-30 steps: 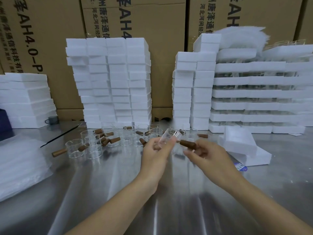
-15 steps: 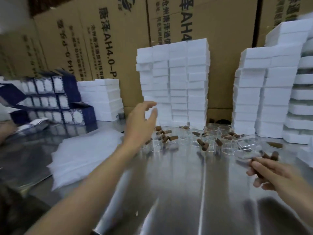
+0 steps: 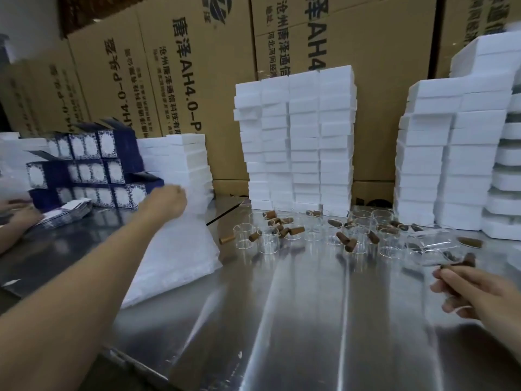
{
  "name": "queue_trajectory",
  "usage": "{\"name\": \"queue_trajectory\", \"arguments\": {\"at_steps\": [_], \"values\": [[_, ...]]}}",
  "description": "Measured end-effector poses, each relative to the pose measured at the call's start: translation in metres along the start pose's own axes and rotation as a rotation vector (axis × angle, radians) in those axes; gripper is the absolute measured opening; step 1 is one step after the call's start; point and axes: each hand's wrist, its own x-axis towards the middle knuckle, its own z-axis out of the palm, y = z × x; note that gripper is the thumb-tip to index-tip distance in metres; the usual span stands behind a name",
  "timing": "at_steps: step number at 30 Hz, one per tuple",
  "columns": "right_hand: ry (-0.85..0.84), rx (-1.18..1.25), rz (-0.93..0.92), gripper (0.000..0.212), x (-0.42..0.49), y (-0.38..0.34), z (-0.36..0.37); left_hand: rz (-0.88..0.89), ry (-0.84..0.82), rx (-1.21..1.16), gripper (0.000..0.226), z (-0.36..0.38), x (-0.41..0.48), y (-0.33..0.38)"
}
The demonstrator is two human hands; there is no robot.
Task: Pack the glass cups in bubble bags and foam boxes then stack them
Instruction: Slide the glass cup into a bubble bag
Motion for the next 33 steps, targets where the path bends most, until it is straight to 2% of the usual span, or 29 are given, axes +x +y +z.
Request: {"name": "queue_trajectory", "arguments": {"at_steps": [2,4,7,10,13,15,18,20,22,25,27,29,33], "values": [[0.027,-0.019,-0.016,0.017,-0.006,-0.002,-0.002,0.136,0.043,-0.101,0.051,-0.025,-0.009,0.045],[0.065,-0.029,-0.038,0.018,-0.011,-0.008,-0.004,0.272,-0.004,-0.198,0.05,-0.033,-0.028,0.096],[0.12,-0.044,-0.054,0.02,-0.014,-0.016,-0.005,0.445,-0.197,-0.329,0.048,-0.012,-0.078,0.164],[0.179,-0.035,-0.066,0.021,-0.016,-0.016,-0.006,0.596,-0.385,-0.363,0.042,0.04,-0.151,0.217],[0.221,-0.037,-0.068,0.023,-0.015,-0.012,-0.008,0.747,-0.569,-0.255,0.032,0.103,-0.226,0.243],[0.235,-0.04,-0.066,0.023,-0.013,-0.009,-0.01,0.88,-0.57,-0.103,0.038,0.128,-0.258,0.248],[0.261,-0.025,-0.08,0.022,-0.009,-0.006,-0.009,0.835,-0.334,-0.247,0.046,0.124,-0.25,0.263],[0.273,-0.032,-0.102,0.021,-0.008,-0.006,-0.008,0.749,-0.259,-0.341,0.035,0.112,-0.228,0.278],[0.282,-0.036,-0.124,0.019,-0.006,-0.008,-0.007,0.682,-0.334,-0.394,0.032,0.11,-0.212,0.294],[0.3,-0.033,-0.157,0.017,-0.006,-0.008,-0.007,0.711,-0.492,-0.379,0.055,0.124,-0.224,0.309],[0.308,-0.033,-0.177,0.018,-0.007,-0.005,-0.006,0.816,-0.467,-0.223,0.059,0.143,-0.245,0.309],[0.308,-0.047,-0.188,0.018,-0.008,-0.003,-0.004,0.905,-0.371,-0.158,0.049,0.157,-0.252,0.307],[0.301,-0.066,-0.215,0.018,-0.01,-0.009,0.0,0.794,-0.359,-0.399,0.032,0.161,-0.235,0.296]]}}
